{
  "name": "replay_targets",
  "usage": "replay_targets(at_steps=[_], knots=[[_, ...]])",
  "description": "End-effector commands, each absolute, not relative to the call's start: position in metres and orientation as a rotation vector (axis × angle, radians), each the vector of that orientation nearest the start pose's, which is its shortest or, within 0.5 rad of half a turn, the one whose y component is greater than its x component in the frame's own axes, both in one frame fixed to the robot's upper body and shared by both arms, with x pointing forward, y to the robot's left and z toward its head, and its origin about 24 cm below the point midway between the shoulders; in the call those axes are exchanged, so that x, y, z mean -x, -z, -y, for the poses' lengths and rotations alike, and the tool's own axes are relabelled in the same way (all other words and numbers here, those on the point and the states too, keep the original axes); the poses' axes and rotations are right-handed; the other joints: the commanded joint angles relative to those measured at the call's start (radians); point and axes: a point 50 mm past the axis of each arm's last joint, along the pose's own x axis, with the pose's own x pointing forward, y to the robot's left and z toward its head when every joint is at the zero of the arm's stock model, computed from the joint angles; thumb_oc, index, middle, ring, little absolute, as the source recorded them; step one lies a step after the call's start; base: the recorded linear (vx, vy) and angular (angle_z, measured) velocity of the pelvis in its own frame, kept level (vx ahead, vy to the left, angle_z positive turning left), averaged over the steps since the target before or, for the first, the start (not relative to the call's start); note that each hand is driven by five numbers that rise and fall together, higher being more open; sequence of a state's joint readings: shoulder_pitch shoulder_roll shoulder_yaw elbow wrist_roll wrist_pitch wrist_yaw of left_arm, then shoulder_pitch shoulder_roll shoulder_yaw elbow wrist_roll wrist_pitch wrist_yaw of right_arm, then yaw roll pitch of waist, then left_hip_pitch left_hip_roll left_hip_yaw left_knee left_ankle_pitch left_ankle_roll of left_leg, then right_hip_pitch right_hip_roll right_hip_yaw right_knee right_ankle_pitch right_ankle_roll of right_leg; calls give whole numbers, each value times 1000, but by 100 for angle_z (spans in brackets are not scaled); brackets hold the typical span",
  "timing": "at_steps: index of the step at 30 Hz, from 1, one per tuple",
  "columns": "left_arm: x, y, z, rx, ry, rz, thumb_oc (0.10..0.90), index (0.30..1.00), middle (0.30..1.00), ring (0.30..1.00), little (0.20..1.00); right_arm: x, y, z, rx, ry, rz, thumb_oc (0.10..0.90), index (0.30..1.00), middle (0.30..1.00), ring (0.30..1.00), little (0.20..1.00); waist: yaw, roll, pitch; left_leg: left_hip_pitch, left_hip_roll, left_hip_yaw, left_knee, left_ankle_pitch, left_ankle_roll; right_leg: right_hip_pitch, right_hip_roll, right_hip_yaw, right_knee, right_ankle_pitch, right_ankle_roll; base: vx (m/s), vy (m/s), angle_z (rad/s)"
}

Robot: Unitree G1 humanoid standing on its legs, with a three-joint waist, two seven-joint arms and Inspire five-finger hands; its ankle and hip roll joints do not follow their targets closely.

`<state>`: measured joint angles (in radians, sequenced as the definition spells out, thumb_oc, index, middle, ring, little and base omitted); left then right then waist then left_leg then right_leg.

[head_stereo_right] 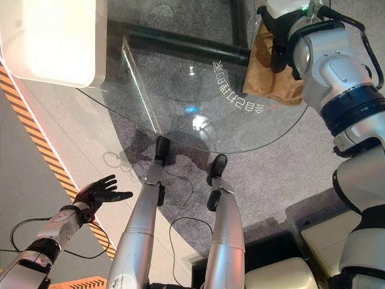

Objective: Wipe the table with a cloth and put it in the basket.

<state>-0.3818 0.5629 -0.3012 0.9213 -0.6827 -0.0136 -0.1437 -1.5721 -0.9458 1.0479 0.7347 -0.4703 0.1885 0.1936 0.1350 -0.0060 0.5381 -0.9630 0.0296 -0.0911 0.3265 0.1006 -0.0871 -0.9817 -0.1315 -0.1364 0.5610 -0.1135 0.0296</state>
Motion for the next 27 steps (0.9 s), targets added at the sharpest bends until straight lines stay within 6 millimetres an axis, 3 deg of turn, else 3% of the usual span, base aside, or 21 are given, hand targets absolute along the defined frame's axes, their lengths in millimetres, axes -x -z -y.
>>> replay_targets(at_steps=[1, 27], knots=[[-247, 45, -304, -11, -125, -630, 800, 900, 900, 900, 900, -375, -370, 256, 1935, 324, 2, 100, 300, 300, 300, 200, 7, 9, -18, 17, -63, -25, 23, -50, 58, 41, 51, -53, -137, 100, -3, 0, 0, 0], [-249, 45, -302, -9, -115, -630, 800, 900, 900, 900, 900, -376, -369, 256, 1940, 320, 0, 100, 300, 300, 300, 200, 7, 12, -18, 8, -63, -22, 25, -49, 59, 31, 50, -55, -137, 102, -5, 0, 0, 0]])
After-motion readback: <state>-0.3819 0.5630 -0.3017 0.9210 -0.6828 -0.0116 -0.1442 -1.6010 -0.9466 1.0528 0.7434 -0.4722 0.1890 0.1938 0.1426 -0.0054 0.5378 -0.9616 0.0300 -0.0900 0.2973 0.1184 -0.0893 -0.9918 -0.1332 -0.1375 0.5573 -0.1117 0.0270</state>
